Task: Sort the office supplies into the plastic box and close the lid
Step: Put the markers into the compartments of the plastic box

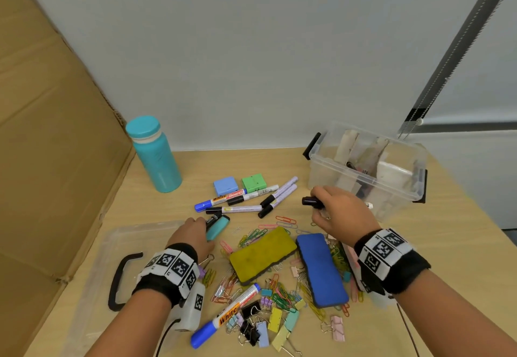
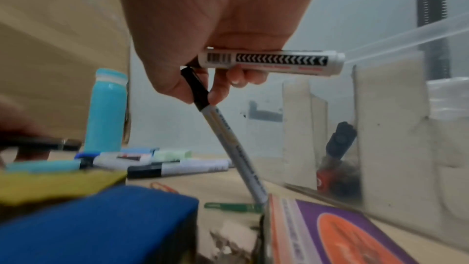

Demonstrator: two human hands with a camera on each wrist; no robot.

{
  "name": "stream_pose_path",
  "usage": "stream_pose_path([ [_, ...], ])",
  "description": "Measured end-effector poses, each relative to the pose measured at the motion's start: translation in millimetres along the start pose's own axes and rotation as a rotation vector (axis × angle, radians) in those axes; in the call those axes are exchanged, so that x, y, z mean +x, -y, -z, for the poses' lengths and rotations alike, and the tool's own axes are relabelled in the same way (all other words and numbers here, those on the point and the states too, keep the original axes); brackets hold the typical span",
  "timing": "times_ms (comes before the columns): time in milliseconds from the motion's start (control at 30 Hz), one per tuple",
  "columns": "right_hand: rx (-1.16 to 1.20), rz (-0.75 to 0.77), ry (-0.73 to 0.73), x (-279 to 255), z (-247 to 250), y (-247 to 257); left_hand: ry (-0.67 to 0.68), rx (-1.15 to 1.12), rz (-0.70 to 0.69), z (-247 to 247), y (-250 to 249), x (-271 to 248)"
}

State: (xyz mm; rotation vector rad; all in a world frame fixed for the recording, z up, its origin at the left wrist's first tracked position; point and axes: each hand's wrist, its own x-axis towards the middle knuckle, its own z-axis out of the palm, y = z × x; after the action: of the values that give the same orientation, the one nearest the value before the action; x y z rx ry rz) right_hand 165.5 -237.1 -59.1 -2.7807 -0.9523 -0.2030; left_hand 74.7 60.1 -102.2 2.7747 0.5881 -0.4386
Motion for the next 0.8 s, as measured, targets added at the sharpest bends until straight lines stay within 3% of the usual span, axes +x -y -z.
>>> stream_pose_path([
  [133, 0.296, -0.166, -0.14, -11.7, 36.5, -6.4, -0.032, -0.032, 0.003, 9.2, -3.5, -3.9],
  [233, 0.428, -0.235, -0.325, -12.5, 67.6, -19.0, -0.062, -0.063, -0.013, 17.2, -9.1, -7.2],
  [333, 0.391, -0.323, -0.545, -10.5, 93.8, -39.7, -0.089, -0.101, -0.027, 21.9, -17.3, -10.9],
  [400, 0.24, -0.397, -0.59, -6.1, 100.4, -54.2, -0.094, -0.119, -0.035, 23.6, -23.8, -13.2],
  [600, -0.057, -0.511, -0.238, 29.5, 72.8, -78.5, -0.089, -0.116, -0.08, 25.2, -47.1, -17.4],
  [800, 0.062, -0.553, 0.041, 59.2, 54.6, -88.6, -0.091, -0.105, -0.115, 24.7, -60.8, -23.5],
])
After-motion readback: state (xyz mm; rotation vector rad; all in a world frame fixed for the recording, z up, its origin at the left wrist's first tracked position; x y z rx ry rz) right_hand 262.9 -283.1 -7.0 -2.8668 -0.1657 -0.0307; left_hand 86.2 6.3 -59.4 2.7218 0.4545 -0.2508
